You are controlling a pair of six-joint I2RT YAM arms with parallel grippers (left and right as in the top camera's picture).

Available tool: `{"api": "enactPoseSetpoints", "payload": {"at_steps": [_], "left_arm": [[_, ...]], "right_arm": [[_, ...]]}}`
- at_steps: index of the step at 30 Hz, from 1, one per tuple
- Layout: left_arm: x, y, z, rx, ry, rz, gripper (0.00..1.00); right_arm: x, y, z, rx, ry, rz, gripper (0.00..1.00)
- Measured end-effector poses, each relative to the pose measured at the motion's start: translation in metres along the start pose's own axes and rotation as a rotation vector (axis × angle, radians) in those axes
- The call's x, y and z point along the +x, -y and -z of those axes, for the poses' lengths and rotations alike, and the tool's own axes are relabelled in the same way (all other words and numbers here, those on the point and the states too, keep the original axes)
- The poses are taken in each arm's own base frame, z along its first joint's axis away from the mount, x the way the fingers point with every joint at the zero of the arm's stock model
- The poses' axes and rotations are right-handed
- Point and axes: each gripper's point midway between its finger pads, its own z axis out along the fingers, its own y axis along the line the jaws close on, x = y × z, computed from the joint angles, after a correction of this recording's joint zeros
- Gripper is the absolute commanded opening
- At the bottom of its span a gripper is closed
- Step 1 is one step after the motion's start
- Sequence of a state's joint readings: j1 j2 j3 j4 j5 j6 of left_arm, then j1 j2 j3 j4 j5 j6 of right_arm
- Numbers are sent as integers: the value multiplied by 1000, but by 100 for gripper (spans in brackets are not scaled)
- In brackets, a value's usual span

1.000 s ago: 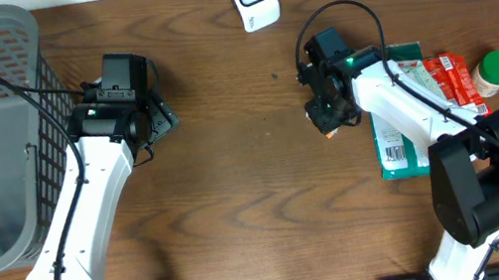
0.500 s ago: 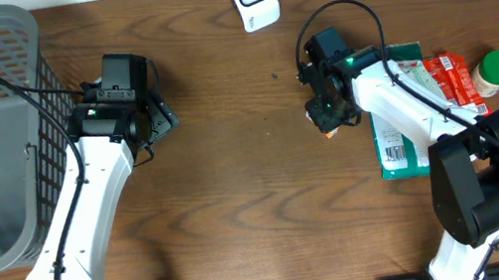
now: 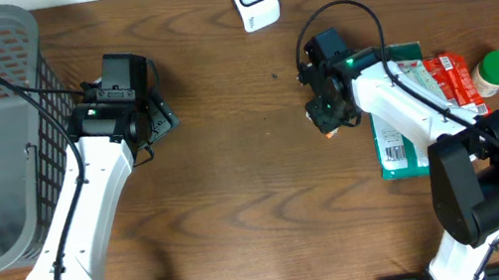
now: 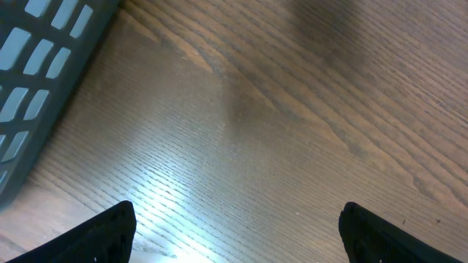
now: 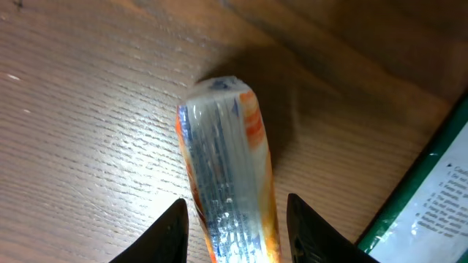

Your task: Scan the item barcode

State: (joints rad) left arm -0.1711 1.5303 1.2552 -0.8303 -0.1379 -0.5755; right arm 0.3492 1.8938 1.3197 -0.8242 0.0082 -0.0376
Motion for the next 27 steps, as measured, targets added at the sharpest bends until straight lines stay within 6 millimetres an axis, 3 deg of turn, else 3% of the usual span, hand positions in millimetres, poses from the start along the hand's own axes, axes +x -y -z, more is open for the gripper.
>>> {"api": "enactPoseSetpoints", "payload": {"at_steps": [12, 17, 20, 27], "left_arm": [[0, 0, 0, 0, 0, 0, 89], [0, 0, 0, 0, 0, 0, 89], [0, 0, 0, 0, 0, 0, 89], [0, 0, 0, 0, 0, 0, 89]], "right_arm": [[2, 1, -3, 7, -3, 1, 27], [2, 2, -3, 11, -2, 0, 30], [2, 2, -3, 11, -3, -1, 39], [-9, 2, -3, 13, 44, 1, 37]]}}
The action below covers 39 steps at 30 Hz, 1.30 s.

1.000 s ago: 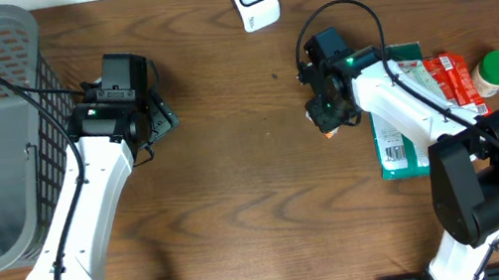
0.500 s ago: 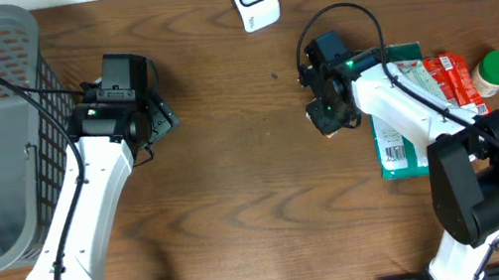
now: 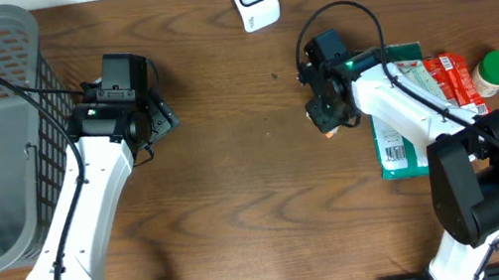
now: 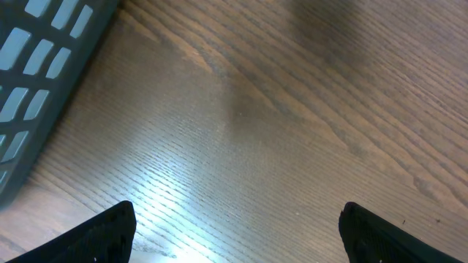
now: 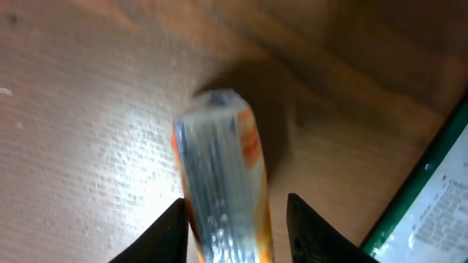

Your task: Scan the item barcode

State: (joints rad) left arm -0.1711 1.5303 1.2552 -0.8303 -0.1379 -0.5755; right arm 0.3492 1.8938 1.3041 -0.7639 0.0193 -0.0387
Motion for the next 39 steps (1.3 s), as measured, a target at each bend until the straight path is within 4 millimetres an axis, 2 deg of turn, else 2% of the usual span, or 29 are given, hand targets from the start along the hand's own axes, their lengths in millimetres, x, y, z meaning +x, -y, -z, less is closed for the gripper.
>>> {"api": "enactPoseSetpoints", "payload": {"at_steps": [3, 9, 13, 16, 22, 26, 31, 33, 36, 37, 38, 39], "left_arm": [[0, 0, 0, 0, 0, 0, 89], [0, 0, 0, 0, 0, 0, 89], [0, 0, 0, 0, 0, 0, 89], [0, 0, 0, 0, 0, 0, 89], [0, 0, 0, 0, 0, 0, 89], [0, 0, 0, 0, 0, 0, 89], [0, 0, 0, 0, 0, 0, 89], [0, 0, 0, 0, 0, 0, 89], [0, 0, 0, 0, 0, 0, 89], [0, 0, 0, 0, 0, 0, 89], [0, 0, 0, 0, 0, 0, 89], [0, 0, 0, 0, 0, 0, 89]], "right_arm": [[-3, 0, -1, 1, 18, 0, 34], [4, 0, -5, 0, -1, 2, 23], [4, 0, -6, 0, -2, 2, 22], [4, 0, -6, 0, -2, 4, 13], [5, 0, -5, -1, -5, 1, 11], [5, 0, 4, -1, 2, -1, 9], [0, 1, 40, 1, 58, -21, 2], [-6, 1, 69, 1, 100, -38, 1], [-15, 2, 101, 1, 142, -54, 1], [-21, 3, 123, 0, 164, -68, 1], [-24, 3, 130, -1, 177, -73, 1], [-30, 4, 146, -2, 195, -86, 1]]}}
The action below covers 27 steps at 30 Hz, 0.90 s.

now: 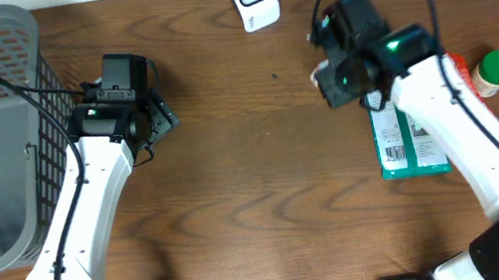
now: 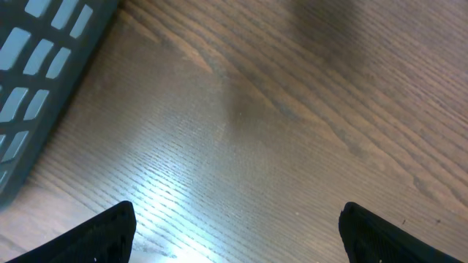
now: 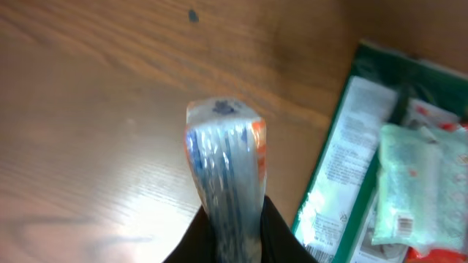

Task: Scan the item barcode
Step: 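Carry the orange box up and hold it against the white scanner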

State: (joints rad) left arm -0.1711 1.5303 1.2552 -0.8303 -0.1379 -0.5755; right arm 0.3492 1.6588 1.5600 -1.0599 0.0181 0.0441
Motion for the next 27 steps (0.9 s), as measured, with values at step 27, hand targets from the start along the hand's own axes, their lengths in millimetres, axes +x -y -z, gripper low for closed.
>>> {"api": "enactPoseSetpoints", "payload": {"at_steps": [27], "left_arm": [[0, 0, 0, 0, 0, 0, 89]], "right_arm": [[-154, -6, 61, -24, 271, -109, 1]]}}
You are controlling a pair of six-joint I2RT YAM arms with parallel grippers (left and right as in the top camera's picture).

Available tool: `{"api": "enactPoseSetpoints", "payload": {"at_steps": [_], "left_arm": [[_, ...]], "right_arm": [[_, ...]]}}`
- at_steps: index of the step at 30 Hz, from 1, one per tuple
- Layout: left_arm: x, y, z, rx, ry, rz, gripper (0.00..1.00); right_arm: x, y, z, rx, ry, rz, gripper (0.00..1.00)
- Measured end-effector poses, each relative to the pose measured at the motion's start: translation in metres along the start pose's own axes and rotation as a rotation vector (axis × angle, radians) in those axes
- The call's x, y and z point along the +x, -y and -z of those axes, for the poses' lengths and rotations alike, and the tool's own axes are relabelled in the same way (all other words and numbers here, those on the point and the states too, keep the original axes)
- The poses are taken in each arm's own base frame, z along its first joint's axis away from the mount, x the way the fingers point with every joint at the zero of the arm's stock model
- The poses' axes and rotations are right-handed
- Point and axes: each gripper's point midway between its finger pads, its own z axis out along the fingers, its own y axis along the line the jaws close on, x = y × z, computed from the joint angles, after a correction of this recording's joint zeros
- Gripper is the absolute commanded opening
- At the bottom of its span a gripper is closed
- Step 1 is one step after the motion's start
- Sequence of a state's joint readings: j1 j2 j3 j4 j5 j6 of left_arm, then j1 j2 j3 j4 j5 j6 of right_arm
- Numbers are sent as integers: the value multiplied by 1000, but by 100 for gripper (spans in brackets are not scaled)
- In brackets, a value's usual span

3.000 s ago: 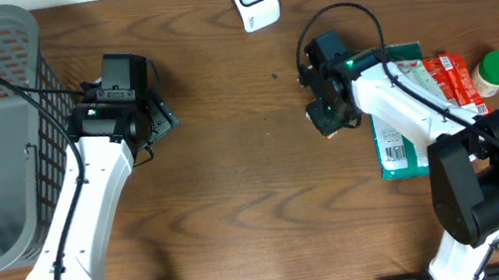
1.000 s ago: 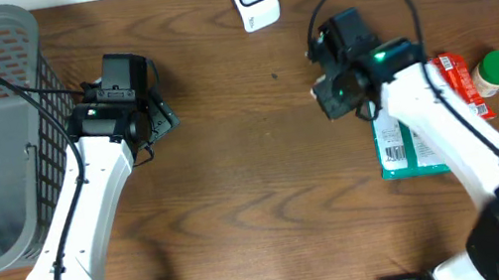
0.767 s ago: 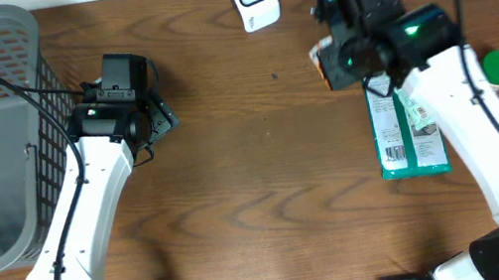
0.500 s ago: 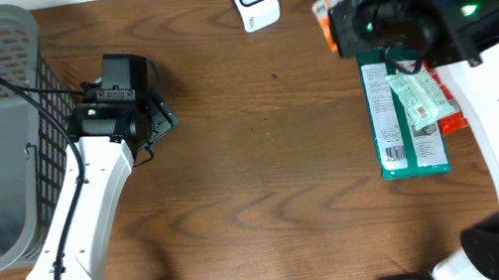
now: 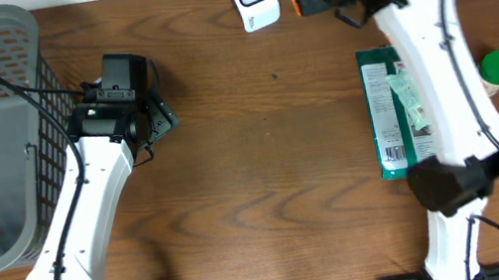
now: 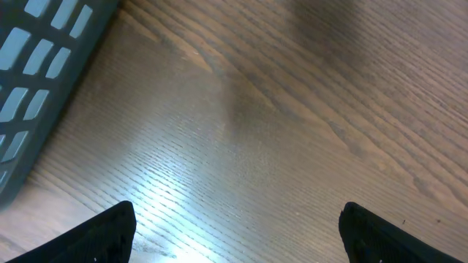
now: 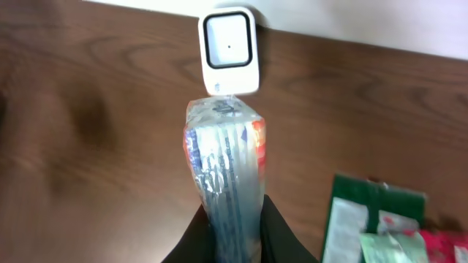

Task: Scan the item barcode
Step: 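Carry the orange box up and hold it against the white scanner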

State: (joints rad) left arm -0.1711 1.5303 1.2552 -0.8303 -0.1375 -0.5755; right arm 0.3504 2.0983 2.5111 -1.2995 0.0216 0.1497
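Note:
My right gripper (image 7: 232, 234) is shut on a clear-wrapped orange and white packet (image 7: 227, 161), held up high with its end toward the white barcode scanner (image 7: 229, 52) at the table's back edge. Overhead, the scanner stands just left of the right gripper, and only an orange corner of the packet shows. My left gripper (image 6: 234, 234) hangs open over bare wood by the basket, and overhead the left gripper (image 5: 160, 114) sits at the left.
A grey mesh basket fills the left side. At the right lie a green flat pack (image 5: 392, 122), with a small pale sachet (image 5: 406, 95) on it, and a green-capped jar (image 5: 497, 68).
My right gripper has moved from the middle right of the table to the back edge beside the scanner, carrying the packet higher. The left arm has not moved.
The right gripper stood open round the orange packet lying on the wood left of the green pack, in both early moments. Then it was shut on the packet and lifted over the table. Now it holds the packet near the scanner.

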Motion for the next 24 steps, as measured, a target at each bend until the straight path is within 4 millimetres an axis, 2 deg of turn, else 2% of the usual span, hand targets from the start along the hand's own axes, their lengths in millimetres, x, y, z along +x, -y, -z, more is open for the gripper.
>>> {"api": "enactPoseSetpoints", "payload": {"at_steps": [9, 16, 20, 24], "left_arm": [[0, 0, 0, 0, 0, 0, 89], [0, 0, 0, 0, 0, 0, 89], [0, 0, 0, 0, 0, 0, 89], [0, 0, 0, 0, 0, 0, 89]], "right_arm": [[-21, 5, -87, 51, 61, -1, 1], [-35, 6, -144, 71, 136, -6, 1], [-36, 5, -185, 85, 172, -6, 1], [-26, -2, -223, 122, 186, 7, 1]]}}
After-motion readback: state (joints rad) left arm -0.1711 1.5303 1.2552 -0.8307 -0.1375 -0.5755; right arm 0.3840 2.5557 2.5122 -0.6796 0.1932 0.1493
